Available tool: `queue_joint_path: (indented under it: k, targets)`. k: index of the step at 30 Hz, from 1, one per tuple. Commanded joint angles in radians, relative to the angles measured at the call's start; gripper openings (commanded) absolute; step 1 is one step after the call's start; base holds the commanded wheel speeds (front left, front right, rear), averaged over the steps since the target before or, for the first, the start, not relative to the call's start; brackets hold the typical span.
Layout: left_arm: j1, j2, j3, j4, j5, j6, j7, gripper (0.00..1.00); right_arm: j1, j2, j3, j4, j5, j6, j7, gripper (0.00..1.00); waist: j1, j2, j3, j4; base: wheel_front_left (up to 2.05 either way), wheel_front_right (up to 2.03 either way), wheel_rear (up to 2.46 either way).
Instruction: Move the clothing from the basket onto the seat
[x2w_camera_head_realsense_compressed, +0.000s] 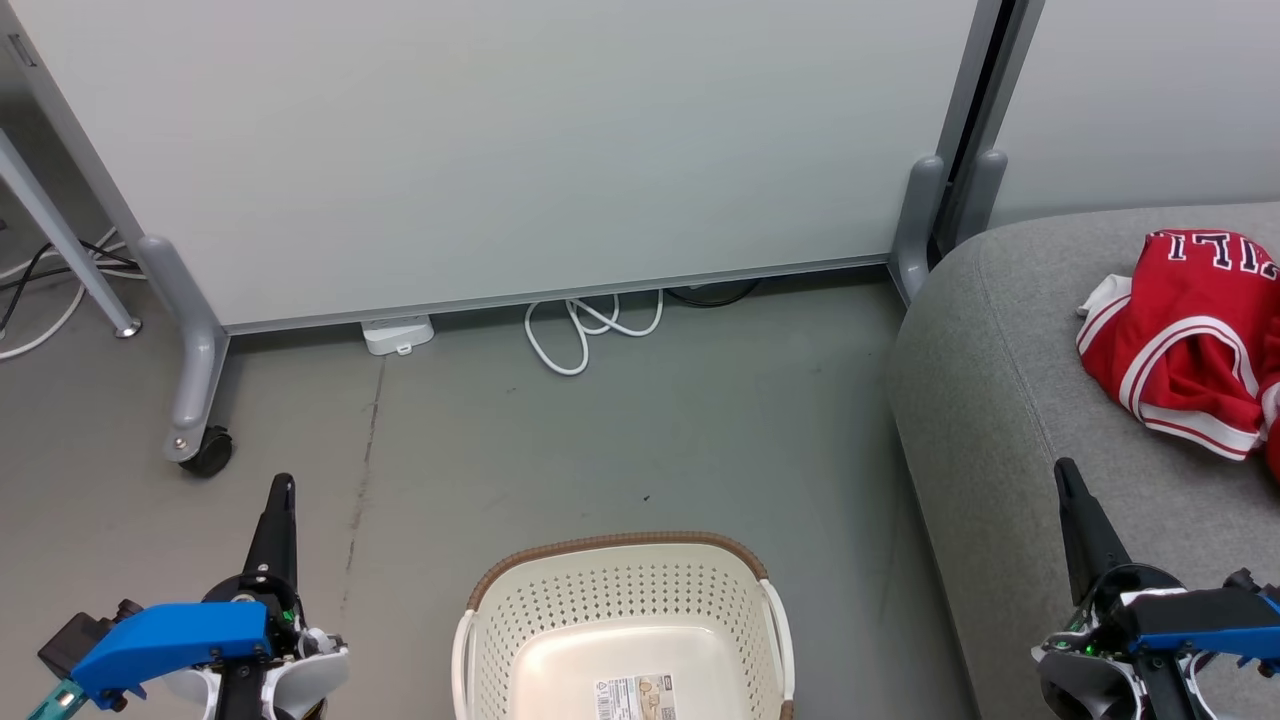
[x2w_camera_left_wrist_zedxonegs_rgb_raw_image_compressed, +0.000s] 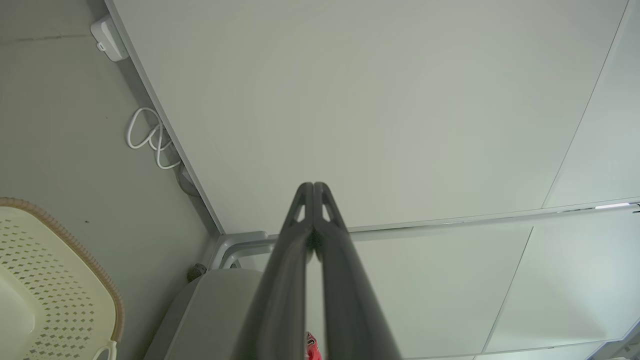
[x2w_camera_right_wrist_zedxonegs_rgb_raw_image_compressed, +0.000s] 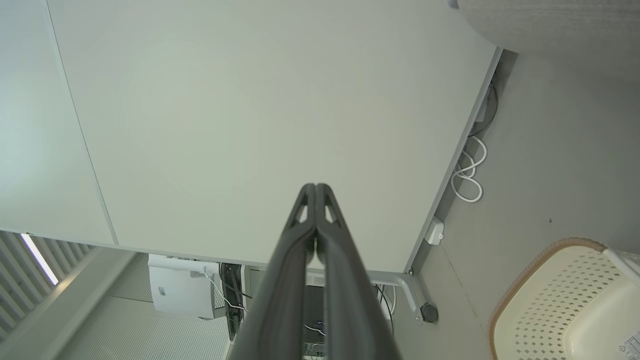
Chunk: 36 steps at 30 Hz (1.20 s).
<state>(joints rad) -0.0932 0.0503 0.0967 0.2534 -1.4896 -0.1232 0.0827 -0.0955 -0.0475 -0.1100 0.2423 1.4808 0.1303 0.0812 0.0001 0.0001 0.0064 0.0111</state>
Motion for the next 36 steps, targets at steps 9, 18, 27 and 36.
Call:
queue_joint_path:
  k: [9,18,27,36]
  targets:
    - [-0.018,0.0,0.014,-0.009,-0.075,-0.01,0.021,0.0,-0.017,-0.005,-0.004,0.002,0.081,0.001,0.023,0.0,-0.0001,-0.0001,-0.002,-0.006,0.0,0.0,0.0]
    - [-0.021,0.0,0.02,-0.01,-0.125,-0.013,0.036,0.0,-0.02,-0.005,-0.005,0.004,0.136,0.001,0.037,0.0,-0.0001,-0.0001,-0.003,-0.011,0.0,0.0,0.0]
    - [-0.02,0.0,0.02,-0.01,-0.124,-0.012,0.035,0.0,-0.019,-0.005,-0.005,0.004,0.133,0.001,0.037,0.0,-0.0001,-0.0001,-0.003,-0.011,0.0,0.0,0.0]
    - [-0.02,0.0,0.02,-0.01,-0.124,-0.012,0.035,0.0,-0.019,-0.005,-0.005,0.003,0.133,0.001,0.037,0.0,-0.0001,-0.0001,-0.003,-0.011,0.0,0.0,0.0]
